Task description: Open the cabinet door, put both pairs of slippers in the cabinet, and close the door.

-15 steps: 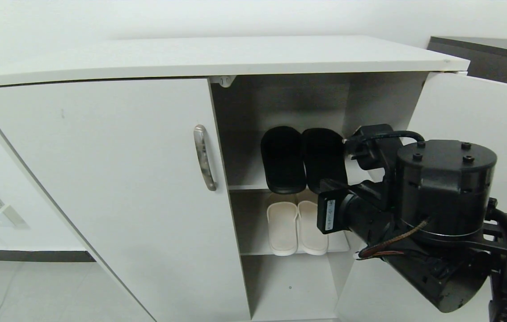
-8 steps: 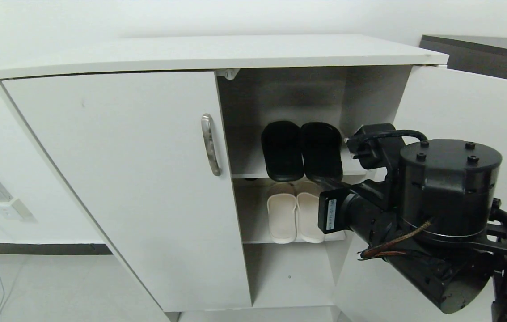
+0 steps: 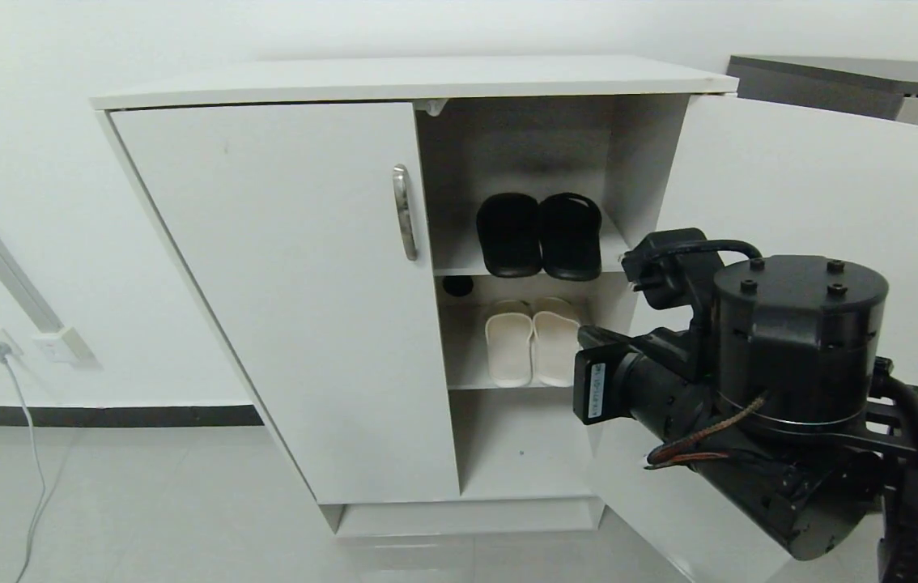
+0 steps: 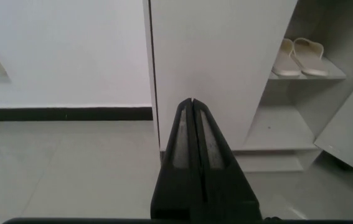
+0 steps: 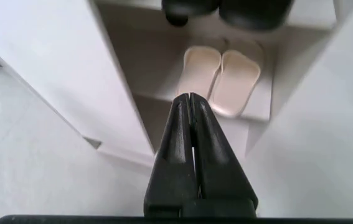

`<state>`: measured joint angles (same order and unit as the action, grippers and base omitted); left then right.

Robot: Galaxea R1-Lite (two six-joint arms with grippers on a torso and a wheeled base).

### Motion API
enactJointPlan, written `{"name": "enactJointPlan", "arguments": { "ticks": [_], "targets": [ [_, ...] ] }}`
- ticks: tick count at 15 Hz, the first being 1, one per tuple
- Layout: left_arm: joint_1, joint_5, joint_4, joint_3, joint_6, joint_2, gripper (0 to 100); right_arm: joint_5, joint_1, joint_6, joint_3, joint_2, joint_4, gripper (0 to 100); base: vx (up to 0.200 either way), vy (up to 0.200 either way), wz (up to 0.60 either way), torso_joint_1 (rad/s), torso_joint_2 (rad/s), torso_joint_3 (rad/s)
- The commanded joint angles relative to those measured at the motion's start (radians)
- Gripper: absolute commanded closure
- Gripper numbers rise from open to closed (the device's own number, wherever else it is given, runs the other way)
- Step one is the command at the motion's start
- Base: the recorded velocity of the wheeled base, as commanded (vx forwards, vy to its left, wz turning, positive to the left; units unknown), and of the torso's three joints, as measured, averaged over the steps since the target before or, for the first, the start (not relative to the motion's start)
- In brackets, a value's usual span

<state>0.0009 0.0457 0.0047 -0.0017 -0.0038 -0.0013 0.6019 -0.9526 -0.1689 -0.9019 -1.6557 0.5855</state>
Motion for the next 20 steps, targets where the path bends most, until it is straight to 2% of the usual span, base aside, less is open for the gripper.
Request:
{"name": "enactJointPlan", "arguments": {
  "ticks": [1,6,9,14,20],
  "targets": [
    [0.001,0.0,0.0,0.0,-0.001,0.001,100,-0.001,0.003,0.0,0.0,-0.012,0.0,100,-0.2,0.0,0.0,-0.002,0.0,0.012],
    [0.001,0.002,0.0,0.0,-0.004,0.001,100,-0.001,0.003,-0.003,0.005,-0.03,0.0,100,-0.2,0.0,0.0,0.003,0.0,0.001],
    [0.001,0.002,0.0,0.0,-0.004,0.001,100,-0.002,0.003,-0.001,0.017,-0.03,0.0,100,0.0,0.0,0.0,0.0,0.0,0.0],
    [0.001,0.002,0.0,0.0,-0.001,0.001,100,-0.063,0.034,-0.003,0.044,-0.039,0.013,100,0.0,0.0,0.0,0.0,0.0,0.0],
    [0.001,0.002,0.001,0.0,-0.001,0.001,100,-0.071,0.034,0.003,0.061,-0.047,0.028,100,0.0,0.0,0.0,0.0,0.0,0.0]
  ]
}}
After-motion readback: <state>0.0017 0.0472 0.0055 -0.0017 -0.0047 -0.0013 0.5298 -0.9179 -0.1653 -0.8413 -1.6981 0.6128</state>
